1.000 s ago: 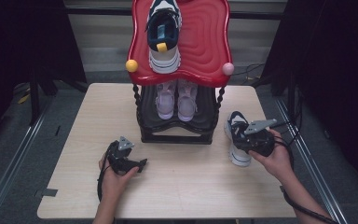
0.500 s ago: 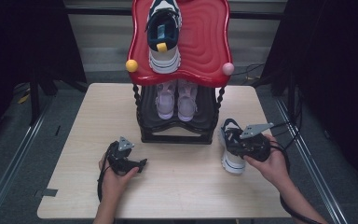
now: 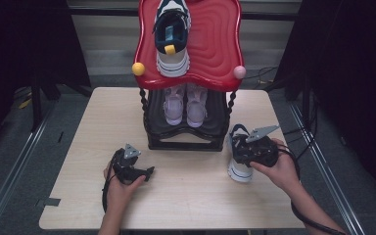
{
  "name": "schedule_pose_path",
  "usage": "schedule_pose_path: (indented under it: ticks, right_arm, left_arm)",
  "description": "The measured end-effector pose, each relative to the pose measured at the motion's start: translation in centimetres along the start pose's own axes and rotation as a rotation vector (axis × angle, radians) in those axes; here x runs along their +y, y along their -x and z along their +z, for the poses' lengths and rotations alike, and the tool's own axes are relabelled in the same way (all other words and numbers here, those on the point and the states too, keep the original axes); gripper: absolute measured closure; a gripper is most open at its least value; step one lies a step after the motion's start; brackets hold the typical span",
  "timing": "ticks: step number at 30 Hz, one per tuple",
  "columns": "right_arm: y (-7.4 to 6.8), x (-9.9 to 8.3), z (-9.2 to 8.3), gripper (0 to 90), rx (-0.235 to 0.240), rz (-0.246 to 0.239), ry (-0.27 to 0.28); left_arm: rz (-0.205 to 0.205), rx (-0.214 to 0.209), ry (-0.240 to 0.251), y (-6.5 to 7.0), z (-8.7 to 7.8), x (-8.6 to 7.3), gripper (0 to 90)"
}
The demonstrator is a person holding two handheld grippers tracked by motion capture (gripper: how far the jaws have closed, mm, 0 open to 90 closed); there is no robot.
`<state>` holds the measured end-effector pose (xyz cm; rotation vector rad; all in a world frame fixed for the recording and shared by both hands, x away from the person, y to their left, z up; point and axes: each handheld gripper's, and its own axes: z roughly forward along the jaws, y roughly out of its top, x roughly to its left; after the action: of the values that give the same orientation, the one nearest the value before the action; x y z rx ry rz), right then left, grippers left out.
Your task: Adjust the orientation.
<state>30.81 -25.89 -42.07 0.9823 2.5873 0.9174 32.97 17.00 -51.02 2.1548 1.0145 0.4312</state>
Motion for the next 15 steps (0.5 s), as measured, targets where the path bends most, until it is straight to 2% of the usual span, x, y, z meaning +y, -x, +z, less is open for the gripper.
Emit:
schedule_pose_path:
  ticks: [4,6,8,9,10,11,12,13,14,15]
  right_arm:
    - [0.4,0.4,-0.5,50.1,0.049,-0.014,-0.056]
    - [0.7,0.6,-0.7,49.9,0.072,-0.038,-0.078]
    - [0.7,0.8,-0.8,49.3,0.08,-0.04,-0.097]
    - [0.8,1.2,-0.9,48.5,0.099,-0.059,-0.137]
    - [0.9,1.3,-1.0,48.4,0.102,-0.08,-0.152]
    - [1.0,1.5,-0.9,48.5,0.113,-0.093,-0.168]
    - [0.9,1.6,-0.9,48.5,0.121,-0.1,-0.186]
    - [0.9,1.8,-0.8,48.5,0.124,-0.12,-0.207]
    - [0.9,1.8,-0.8,48.5,0.124,-0.12,-0.207]
    - [0.7,2.2,-0.6,48.6,0.128,-0.157,-0.255]
  left_arm:
    - [-0.004,-0.003,-0.002,0.0,0.0,0.0,8.9]
    - [-0.003,-0.004,0.0,0.0,0.0,0.0,8.9]
    - [-0.01,-0.002,0.006,0.1,0.0,0.0,8.9]
    - [-0.014,-0.003,0.009,0.1,0.1,0.0,8.9]
    - [-0.009,-0.003,0.005,0.1,0.0,0.0,8.9]
    - [-0.023,-0.005,0.012,0.1,0.1,0.0,8.9]
    - [-0.011,-0.004,0.003,0.0,0.0,0.0,8.9]
    - [-0.021,-0.005,0.011,0.1,0.1,0.0,8.9]
    - [-0.021,-0.005,0.011,0.1,0.1,0.0,8.9]
    - [-0.01,-0.004,0.005,0.1,0.0,0.0,8.9]
